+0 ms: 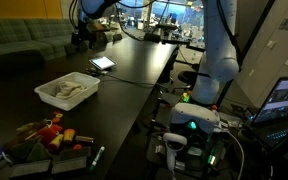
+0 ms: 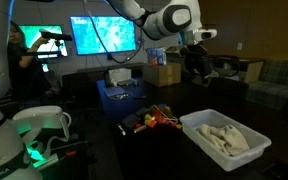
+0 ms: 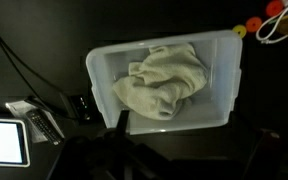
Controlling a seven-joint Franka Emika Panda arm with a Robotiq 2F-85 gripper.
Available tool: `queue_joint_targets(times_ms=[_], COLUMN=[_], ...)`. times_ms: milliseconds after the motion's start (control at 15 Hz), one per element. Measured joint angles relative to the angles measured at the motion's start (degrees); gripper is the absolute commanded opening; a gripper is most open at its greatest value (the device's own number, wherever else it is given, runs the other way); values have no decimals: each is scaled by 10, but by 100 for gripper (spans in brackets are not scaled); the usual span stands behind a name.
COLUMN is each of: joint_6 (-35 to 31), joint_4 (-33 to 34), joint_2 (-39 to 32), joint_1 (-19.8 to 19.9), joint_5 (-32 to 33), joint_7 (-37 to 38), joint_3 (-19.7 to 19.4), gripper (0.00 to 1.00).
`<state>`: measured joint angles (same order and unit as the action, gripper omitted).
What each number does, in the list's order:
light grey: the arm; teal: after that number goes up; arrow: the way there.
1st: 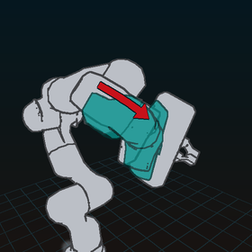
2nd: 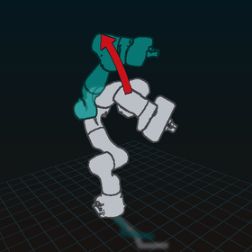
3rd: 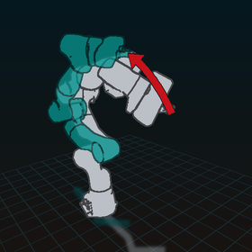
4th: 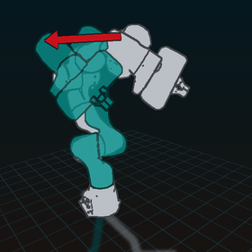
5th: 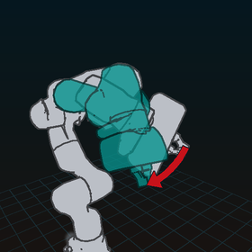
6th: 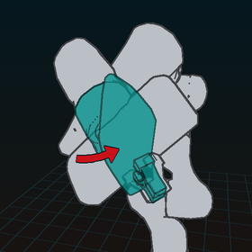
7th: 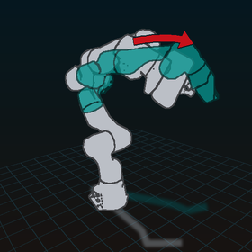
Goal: Use the towel to push the items that are on the table to the left
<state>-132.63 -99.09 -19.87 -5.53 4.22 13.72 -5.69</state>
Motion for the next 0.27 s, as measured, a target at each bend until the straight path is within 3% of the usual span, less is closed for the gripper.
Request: queue_joint_targets(times_ms=[267], joint_6=[9], joint_4=[-123], joint_2=[101], joint_1=[0], joint_5=[0], joint_7=[0], joint_3=[22], gripper=[100])
